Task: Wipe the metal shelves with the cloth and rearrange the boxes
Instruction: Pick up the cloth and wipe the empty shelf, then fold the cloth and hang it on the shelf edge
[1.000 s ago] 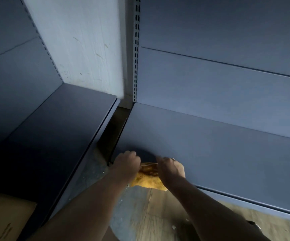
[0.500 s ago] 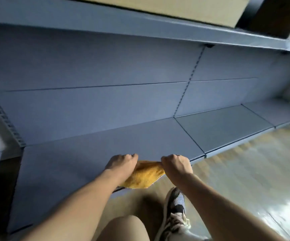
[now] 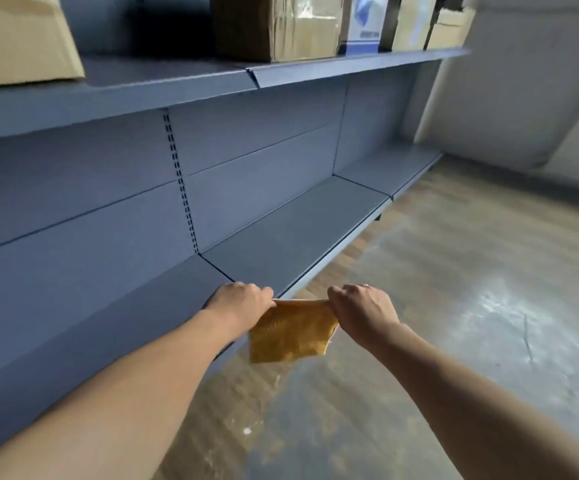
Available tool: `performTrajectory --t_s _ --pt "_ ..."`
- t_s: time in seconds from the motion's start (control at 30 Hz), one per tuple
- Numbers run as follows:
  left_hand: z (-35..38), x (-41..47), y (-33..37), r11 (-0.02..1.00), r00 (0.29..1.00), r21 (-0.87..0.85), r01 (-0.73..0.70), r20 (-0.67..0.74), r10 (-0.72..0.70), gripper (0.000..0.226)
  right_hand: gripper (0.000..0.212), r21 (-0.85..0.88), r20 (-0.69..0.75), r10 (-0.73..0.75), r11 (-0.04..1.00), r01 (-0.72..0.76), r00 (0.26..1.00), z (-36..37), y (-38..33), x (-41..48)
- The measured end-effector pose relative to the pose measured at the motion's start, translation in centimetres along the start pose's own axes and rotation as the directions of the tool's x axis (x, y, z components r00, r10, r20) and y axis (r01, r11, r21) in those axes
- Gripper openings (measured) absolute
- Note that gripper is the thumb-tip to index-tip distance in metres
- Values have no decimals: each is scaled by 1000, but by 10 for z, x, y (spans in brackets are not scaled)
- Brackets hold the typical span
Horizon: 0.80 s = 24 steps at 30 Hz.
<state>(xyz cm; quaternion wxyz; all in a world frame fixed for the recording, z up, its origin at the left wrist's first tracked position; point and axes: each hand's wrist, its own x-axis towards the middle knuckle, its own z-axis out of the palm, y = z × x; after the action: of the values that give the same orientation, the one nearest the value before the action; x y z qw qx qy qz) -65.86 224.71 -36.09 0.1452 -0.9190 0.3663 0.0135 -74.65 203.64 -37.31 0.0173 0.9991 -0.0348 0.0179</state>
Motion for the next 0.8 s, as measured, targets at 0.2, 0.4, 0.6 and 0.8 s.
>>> performTrajectory --t_s 0.2,0.4,0.6,0.8 --pt "-117 74 75 992 985 20 -122 127 118 38 17 58 73 74 995 -78 995 -63 131 -4" --pt "-307 130 121 974 964 7 -226 147 223 37 15 77 96 176 980 -183 980 -228 252 -21" --pt "-514 174 147 951 959 -125 -282 -3 283 31 9 18 88 248 968 -251 965 -431 358 -33" --pt "-719 221 161 912 899 -95 -398 -238 368 26 17 -33 -146 304 949 -312 941 -631 452 -40"
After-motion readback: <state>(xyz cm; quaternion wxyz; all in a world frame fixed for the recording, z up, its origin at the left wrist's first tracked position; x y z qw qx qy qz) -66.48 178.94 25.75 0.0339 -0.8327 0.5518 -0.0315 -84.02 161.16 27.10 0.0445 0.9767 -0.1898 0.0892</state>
